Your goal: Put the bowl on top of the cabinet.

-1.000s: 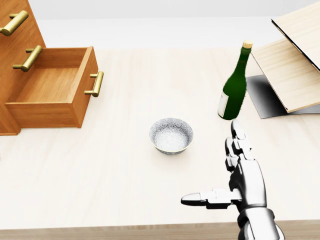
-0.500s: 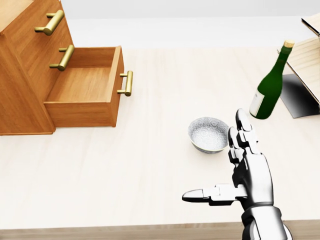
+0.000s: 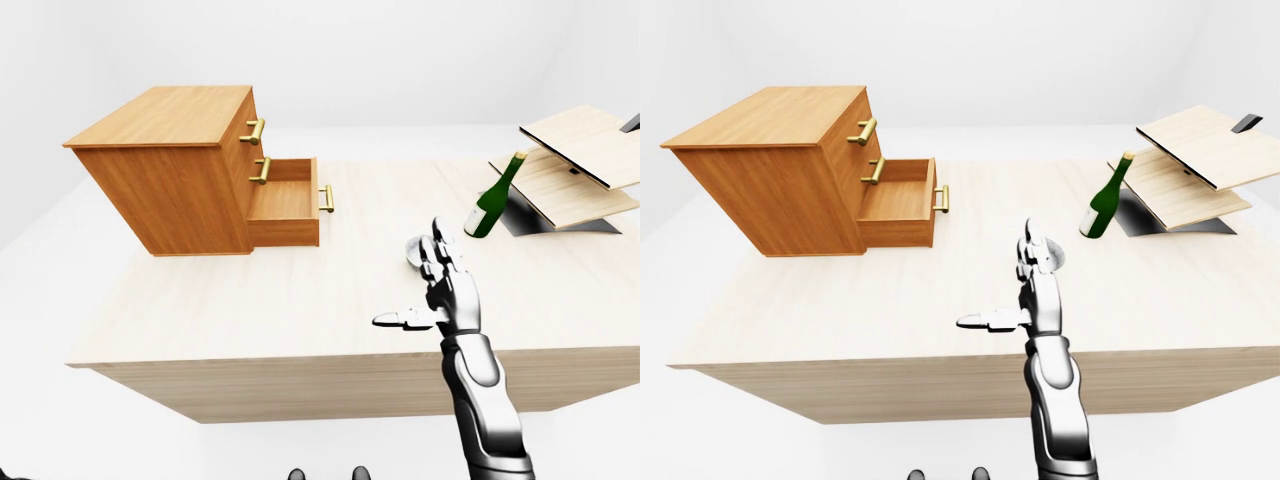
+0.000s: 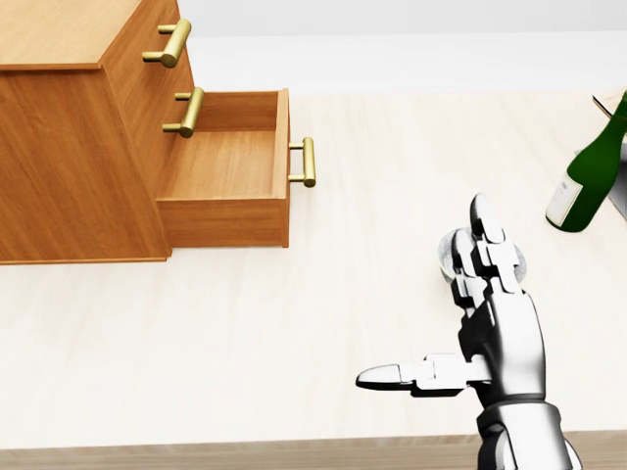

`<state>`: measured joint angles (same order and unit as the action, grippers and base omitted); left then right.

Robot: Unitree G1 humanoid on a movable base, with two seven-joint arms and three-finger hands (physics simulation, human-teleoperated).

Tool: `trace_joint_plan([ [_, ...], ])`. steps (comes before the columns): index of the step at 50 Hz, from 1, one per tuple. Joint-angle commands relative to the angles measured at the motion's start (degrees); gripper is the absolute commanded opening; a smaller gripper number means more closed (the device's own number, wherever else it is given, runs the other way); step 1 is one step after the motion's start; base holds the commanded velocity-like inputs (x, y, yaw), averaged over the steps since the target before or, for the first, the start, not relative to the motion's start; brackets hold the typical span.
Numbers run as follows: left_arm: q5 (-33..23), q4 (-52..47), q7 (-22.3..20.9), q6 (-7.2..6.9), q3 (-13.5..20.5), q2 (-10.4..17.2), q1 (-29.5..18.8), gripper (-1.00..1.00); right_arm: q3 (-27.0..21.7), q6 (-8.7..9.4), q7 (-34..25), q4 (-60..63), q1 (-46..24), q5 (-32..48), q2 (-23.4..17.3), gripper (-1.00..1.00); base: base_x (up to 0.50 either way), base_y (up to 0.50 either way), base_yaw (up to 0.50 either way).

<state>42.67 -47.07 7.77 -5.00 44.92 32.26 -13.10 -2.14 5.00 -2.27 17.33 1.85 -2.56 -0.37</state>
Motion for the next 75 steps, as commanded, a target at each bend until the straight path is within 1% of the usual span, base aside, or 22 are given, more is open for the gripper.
trace_joint_plan([
  [1, 3.1, -0.6, 1.8, 0.0, 0.8, 1.5, 0.3, 1.0, -0.1, 0.0, 0.0, 1.8, 0.3, -0.4, -0.3, 1.0, 0.0, 0.0, 0.0],
  [4, 3.6, -0.6, 2.1, 0.0, 1.0, 1.7, 0.4, 1.0, -0.1, 0.0, -0.2, 2.7, 0.5, -0.8, -0.3, 1.0, 0.0, 0.07, 0.0],
  [17, 4.9, -0.6, 3.0, 0.0, 1.1, 2.5, 0.6, 1.0, -0.2, 0.0, -0.2, 2.4, 0.4, -1.3, -0.3, 1.0, 0.0, 0.48, 0.0],
  [25, 5.4, -0.6, 3.4, 0.0, 1.2, 2.7, 0.6, 1.0, 0.1, 0.0, -0.7, 3.2, 0.6, -1.8, -0.3, 1.0, 0.0, 0.04, 0.0],
  [31, 4.8, -0.5, 3.0, 0.0, 0.8, 2.3, 0.9, 1.0, 0.0, 0.0, -0.9, 3.6, 0.4, -2.2, -0.2, 1.0, 0.0, 0.0, 0.0],
  [32, 5.3, -0.7, 3.2, 0.0, 1.1, 2.5, 0.7, 1.0, 0.0, 0.0, -1.5, 4.7, 0.9, -2.8, -0.3, 1.0, 0.23, 0.0, 0.0],
  [34, 5.4, -0.7, 3.3, 0.0, 1.2, 2.6, 0.7, 1.0, 0.1, 0.0, -1.1, 4.6, 0.9, -1.7, -0.4, 1.0, 0.5, 0.0, 0.0],
  [44, 5.2, -0.6, 3.2, 0.0, 1.0, 2.5, 0.9, 1.0, -0.4, 0.0, -1.2, 3.9, 0.5, -2.2, -0.3, 1.0, 0.5, 0.0, 0.0],
  [61, 6.6, -0.6, 4.1, 0.0, 1.7, 3.3, 0.8, 1.0, -0.2, 0.0, -0.6, 3.6, 0.5, -1.8, -0.3, 1.0, 0.49, 0.0, 0.0],
  [68, 7.0, -0.6, 4.3, 0.0, 1.8, 3.5, 0.7, 1.0, 0.0, 0.0, -0.5, 4.9, 0.8, -1.7, -0.3, 1.0, 0.05, 0.0, 0.0],
  [75, 6.6, -0.5, 4.2, 0.0, 1.4, 3.4, 0.9, 1.0, 0.3, 0.0, -0.5, 4.4, 0.7, -1.1, -0.3, 1.0, 0.03, 0.43, 0.0],
])
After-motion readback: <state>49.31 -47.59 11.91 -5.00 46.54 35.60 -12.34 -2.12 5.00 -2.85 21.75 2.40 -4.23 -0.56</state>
